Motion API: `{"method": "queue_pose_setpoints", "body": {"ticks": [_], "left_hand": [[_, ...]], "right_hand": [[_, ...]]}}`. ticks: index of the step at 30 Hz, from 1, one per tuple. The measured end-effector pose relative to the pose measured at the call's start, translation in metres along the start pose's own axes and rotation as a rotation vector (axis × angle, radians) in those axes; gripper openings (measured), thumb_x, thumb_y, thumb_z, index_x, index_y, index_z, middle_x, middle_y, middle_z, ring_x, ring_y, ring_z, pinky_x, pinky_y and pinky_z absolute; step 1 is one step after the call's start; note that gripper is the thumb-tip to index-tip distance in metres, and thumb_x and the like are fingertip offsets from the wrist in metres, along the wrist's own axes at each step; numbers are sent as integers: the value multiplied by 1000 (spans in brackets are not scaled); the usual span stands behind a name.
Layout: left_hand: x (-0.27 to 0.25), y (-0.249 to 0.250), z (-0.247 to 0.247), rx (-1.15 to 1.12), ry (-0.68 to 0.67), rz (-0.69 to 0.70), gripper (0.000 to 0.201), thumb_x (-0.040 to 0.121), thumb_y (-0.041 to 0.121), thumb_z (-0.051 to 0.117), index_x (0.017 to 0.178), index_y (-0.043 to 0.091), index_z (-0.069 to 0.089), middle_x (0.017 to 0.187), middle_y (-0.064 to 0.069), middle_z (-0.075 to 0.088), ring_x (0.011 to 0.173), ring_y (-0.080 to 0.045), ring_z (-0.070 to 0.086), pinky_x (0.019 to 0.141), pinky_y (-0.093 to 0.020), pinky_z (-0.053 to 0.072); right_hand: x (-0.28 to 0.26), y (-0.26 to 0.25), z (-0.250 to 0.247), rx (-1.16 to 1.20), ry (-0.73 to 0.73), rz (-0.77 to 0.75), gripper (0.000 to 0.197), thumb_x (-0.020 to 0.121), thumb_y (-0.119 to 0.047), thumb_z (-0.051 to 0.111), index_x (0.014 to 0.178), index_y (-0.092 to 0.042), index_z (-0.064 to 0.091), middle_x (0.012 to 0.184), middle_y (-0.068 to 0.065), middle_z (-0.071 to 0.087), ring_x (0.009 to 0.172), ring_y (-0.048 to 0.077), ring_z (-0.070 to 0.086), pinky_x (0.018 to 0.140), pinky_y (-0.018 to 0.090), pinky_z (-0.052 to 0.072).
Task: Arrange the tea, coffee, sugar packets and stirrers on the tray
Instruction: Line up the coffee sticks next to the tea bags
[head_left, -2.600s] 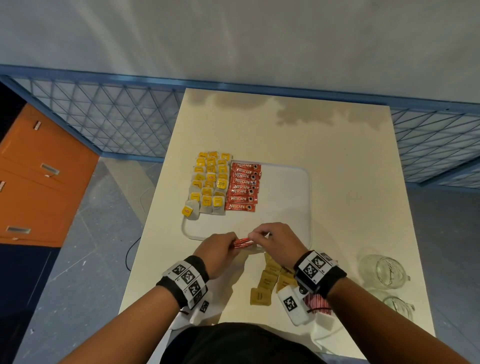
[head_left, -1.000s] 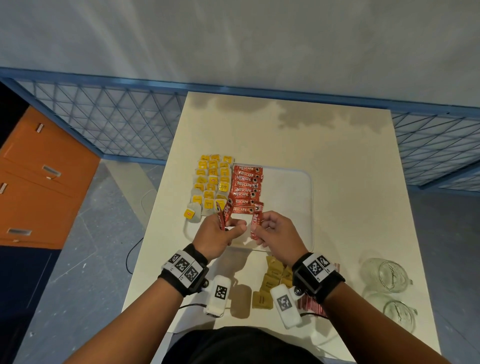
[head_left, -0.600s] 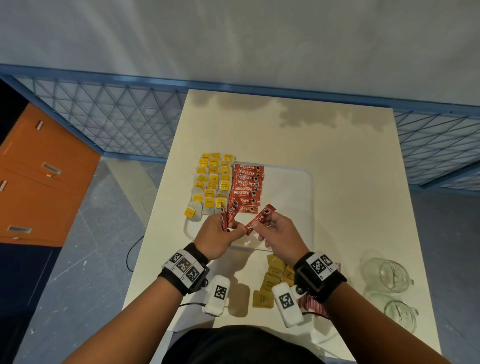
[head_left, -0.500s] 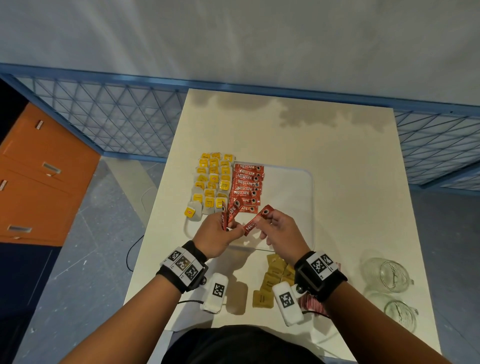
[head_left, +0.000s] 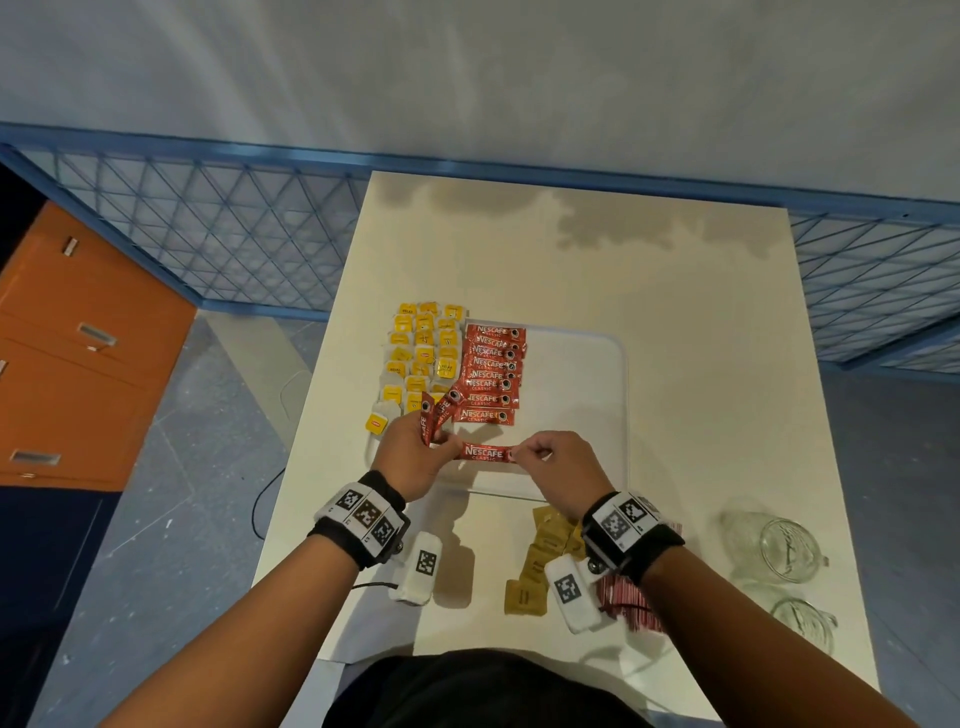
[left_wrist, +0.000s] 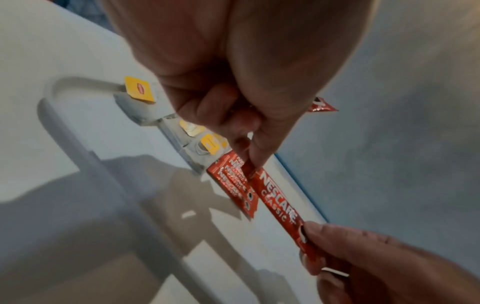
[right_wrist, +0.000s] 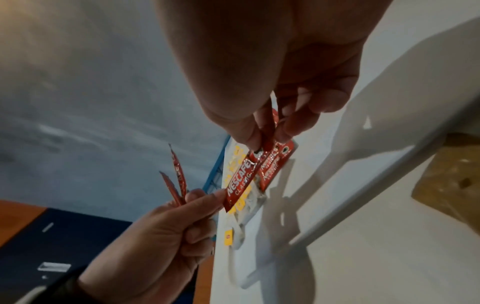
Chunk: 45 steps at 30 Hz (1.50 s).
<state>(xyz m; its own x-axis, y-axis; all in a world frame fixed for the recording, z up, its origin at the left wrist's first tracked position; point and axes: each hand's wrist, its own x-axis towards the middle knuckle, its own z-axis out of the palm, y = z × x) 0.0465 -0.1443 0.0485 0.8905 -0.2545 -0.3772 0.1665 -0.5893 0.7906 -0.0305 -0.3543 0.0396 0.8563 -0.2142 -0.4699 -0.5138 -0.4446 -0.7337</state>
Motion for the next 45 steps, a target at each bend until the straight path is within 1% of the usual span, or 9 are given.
{"method": "queue_pose_setpoints", "body": {"ticks": [4,8,15,20,25,32,37,41,45], "left_hand": [[14,-7,5,165,-30,-47,29,82,15,75,66,20,51,65,5,58,62,-11,53,55,-26,37],[29,-7,8,283,-37,-71,26,83,19,75,73,28,52,73,8,61,71,-14,57,64,-28,41],[46,0,12,391,-16,-38,6,89,23,67,88,19,62,89,-7,72,84,-29,66,75,-39,55],[53,-1,17,425,-10,-1,17,92,24,64,106,16,69,96,-6,74,89,-29,68,76,-38,55],[57,5,20,472,-21,-6,16,96,21,59,103,9,66,96,-12,72,88,-33,66,76,-40,54],[61,5,22,475,-15,-18,14,96,21,58,102,11,64,94,-10,72,86,-31,66,80,-45,56],[63,4,20,441,-3,-2,17,93,24,63,106,13,65,96,-8,72,88,-29,67,80,-43,56],[60,0,20,388,-33,11,27,91,41,67,105,19,63,91,3,69,82,-18,65,75,-33,54],[53,0,20,276,-192,83,27,95,47,59,105,24,69,89,5,71,81,-17,65,70,-31,50]], "right_hand": [[11,1,8,-113,-17,24,20,94,-35,64,83,-25,77,81,-8,73,79,13,68,76,36,59],[27,1,14,-202,-24,50,23,91,-40,60,79,-27,74,74,-10,71,71,13,68,73,41,61],[43,-5,19,-255,-2,85,28,93,-41,61,73,-22,70,73,-5,70,70,19,67,72,41,61],[48,-5,20,-248,9,110,26,93,-40,61,73,-24,68,75,-8,70,70,16,67,71,42,61],[51,-4,19,-257,30,117,30,94,-41,61,72,-21,67,72,-8,69,69,15,67,72,41,61],[53,-2,18,-277,58,113,38,97,-44,61,75,-13,66,71,2,70,70,23,67,73,43,60],[55,-2,17,-265,72,111,37,94,-51,63,73,-21,61,70,-4,66,69,17,65,74,43,59],[51,-9,15,-131,118,37,29,94,-53,62,87,-25,63,80,-11,67,75,8,64,71,32,56],[42,-24,11,164,65,-100,23,101,-44,57,112,-26,65,96,-10,70,82,4,66,71,24,52]]}}
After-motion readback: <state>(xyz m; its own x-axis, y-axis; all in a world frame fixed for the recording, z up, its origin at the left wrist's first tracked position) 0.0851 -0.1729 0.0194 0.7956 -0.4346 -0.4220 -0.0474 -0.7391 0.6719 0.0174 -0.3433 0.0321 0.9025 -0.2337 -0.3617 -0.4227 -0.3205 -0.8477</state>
